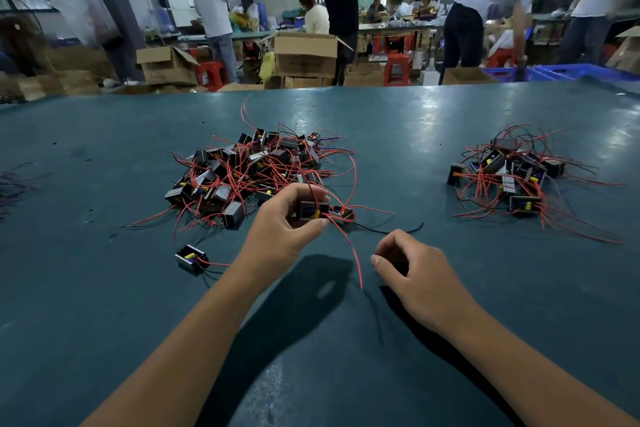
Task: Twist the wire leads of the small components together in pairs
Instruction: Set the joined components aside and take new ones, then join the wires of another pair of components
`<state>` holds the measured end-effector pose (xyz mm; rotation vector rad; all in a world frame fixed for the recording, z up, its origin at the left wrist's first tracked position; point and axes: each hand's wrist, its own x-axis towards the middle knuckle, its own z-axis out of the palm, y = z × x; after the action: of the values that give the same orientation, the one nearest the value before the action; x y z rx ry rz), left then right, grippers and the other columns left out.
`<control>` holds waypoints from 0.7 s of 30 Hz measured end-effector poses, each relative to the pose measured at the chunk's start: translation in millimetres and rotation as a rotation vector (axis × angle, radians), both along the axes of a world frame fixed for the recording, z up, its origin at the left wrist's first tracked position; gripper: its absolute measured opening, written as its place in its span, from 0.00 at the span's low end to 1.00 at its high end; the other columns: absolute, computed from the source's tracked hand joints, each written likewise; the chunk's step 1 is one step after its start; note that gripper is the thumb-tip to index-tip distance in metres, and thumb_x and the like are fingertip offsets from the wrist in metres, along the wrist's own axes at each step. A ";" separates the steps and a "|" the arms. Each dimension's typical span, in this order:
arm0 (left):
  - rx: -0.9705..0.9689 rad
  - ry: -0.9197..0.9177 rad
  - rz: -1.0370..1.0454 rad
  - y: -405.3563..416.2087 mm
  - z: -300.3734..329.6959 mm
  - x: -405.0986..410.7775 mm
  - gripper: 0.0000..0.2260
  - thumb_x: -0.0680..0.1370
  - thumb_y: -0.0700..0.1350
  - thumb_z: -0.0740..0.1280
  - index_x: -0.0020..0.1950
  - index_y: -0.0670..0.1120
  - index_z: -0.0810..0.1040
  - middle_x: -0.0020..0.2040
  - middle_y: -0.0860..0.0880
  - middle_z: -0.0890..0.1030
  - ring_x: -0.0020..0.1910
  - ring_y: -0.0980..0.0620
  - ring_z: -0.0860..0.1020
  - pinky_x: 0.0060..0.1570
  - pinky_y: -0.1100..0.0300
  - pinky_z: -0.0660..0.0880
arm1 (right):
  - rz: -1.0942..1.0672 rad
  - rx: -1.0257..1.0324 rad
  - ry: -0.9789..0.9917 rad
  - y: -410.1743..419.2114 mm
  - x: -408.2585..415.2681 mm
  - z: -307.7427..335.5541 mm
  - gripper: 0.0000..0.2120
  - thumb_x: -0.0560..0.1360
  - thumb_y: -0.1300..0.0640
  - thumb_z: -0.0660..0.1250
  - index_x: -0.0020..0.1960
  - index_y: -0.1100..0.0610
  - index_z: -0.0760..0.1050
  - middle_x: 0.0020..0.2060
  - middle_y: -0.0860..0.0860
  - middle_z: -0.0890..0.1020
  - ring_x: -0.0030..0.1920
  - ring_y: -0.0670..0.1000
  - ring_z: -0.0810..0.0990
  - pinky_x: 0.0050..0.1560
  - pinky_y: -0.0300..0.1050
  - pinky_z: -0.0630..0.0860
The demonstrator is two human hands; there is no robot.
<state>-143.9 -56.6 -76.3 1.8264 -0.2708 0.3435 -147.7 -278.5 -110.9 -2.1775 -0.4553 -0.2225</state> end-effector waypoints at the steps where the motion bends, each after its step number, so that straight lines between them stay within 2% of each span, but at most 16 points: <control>1: -0.035 -0.001 -0.030 -4.0 0.5 -1.5 0.14 0.75 0.31 0.72 0.56 0.45 0.80 0.50 0.51 0.84 0.48 0.58 0.81 0.51 0.66 0.77 | -0.004 0.021 -0.006 0.1 0.3 0.2 0.06 0.77 0.54 0.68 0.42 0.48 0.73 0.35 0.40 0.80 0.37 0.42 0.79 0.38 0.31 0.71; 3: -0.065 0.012 -0.085 -11.0 -0.9 -3.3 0.13 0.74 0.30 0.72 0.56 0.43 0.80 0.48 0.51 0.85 0.47 0.58 0.81 0.50 0.67 0.76 | -0.023 0.105 0.001 0.2 1.9 0.5 0.05 0.78 0.57 0.66 0.44 0.50 0.75 0.36 0.42 0.82 0.40 0.44 0.81 0.43 0.41 0.78; 5: -0.055 0.037 -0.138 -15.2 -4.1 -4.6 0.13 0.74 0.31 0.73 0.55 0.42 0.80 0.49 0.49 0.85 0.48 0.58 0.82 0.50 0.67 0.76 | -0.069 0.266 0.078 1.6 2.8 5.9 0.06 0.80 0.57 0.64 0.44 0.52 0.76 0.38 0.45 0.84 0.42 0.46 0.83 0.45 0.49 0.81; 7: -0.030 0.081 -0.206 -18.2 -7.6 -5.7 0.13 0.73 0.33 0.75 0.55 0.42 0.81 0.50 0.47 0.85 0.49 0.56 0.83 0.52 0.66 0.76 | -0.055 0.538 0.297 1.7 2.9 16.5 0.11 0.79 0.49 0.64 0.43 0.55 0.77 0.37 0.50 0.85 0.40 0.49 0.83 0.38 0.48 0.81; 9: 0.024 0.110 -0.288 -21.7 -11.6 -6.9 0.13 0.72 0.34 0.75 0.56 0.41 0.81 0.51 0.45 0.85 0.50 0.54 0.83 0.54 0.64 0.76 | 0.046 0.741 0.623 -0.1 0.0 26.1 0.20 0.72 0.40 0.67 0.43 0.58 0.78 0.36 0.56 0.83 0.36 0.53 0.83 0.31 0.46 0.80; 10: 0.057 0.112 -0.327 -23.7 -13.7 -7.8 0.13 0.73 0.34 0.75 0.56 0.40 0.81 0.51 0.45 0.85 0.50 0.54 0.83 0.55 0.62 0.77 | 0.106 0.719 0.741 -0.8 -2.9 28.6 0.22 0.68 0.39 0.70 0.43 0.59 0.79 0.36 0.57 0.83 0.35 0.55 0.83 0.29 0.46 0.80; 12: 0.076 0.126 -0.375 -27.9 -16.0 -9.9 0.12 0.74 0.35 0.74 0.57 0.39 0.80 0.51 0.45 0.85 0.50 0.53 0.83 0.56 0.61 0.77 | 0.206 0.584 0.824 -1.1 -9.7 28.2 0.18 0.68 0.45 0.74 0.42 0.61 0.79 0.37 0.59 0.82 0.36 0.56 0.83 0.29 0.44 0.79; 15: 0.020 0.155 -0.356 -30.0 -15.1 -10.1 0.15 0.73 0.36 0.74 0.58 0.43 0.78 0.50 0.49 0.85 0.51 0.54 0.82 0.55 0.62 0.76 | 0.206 0.584 0.819 -1.2 -11.8 26.6 0.10 0.73 0.57 0.73 0.40 0.62 0.76 0.37 0.60 0.82 0.35 0.54 0.82 0.31 0.41 0.79; 18: 0.000 0.171 -0.331 -27.8 -15.5 -8.5 0.13 0.76 0.33 0.72 0.58 0.43 0.78 0.52 0.44 0.85 0.51 0.53 0.82 0.55 0.60 0.78 | 0.197 0.611 0.805 0.3 -13.4 28.6 0.07 0.76 0.62 0.70 0.40 0.62 0.76 0.36 0.60 0.82 0.33 0.53 0.82 0.32 0.41 0.79; 21: -0.053 0.180 -0.323 -30.3 -15.6 -8.5 0.12 0.78 0.35 0.69 0.61 0.42 0.77 0.51 0.43 0.85 0.49 0.52 0.82 0.54 0.58 0.79 | 0.192 0.603 0.777 3.9 -17.1 29.3 0.08 0.78 0.64 0.66 0.40 0.61 0.76 0.34 0.59 0.82 0.31 0.52 0.81 0.32 0.42 0.79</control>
<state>-152.4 -86.9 -91.9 1.7143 -0.4194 -0.0384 -164.9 -274.5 -81.6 -1.4586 -0.1161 0.5215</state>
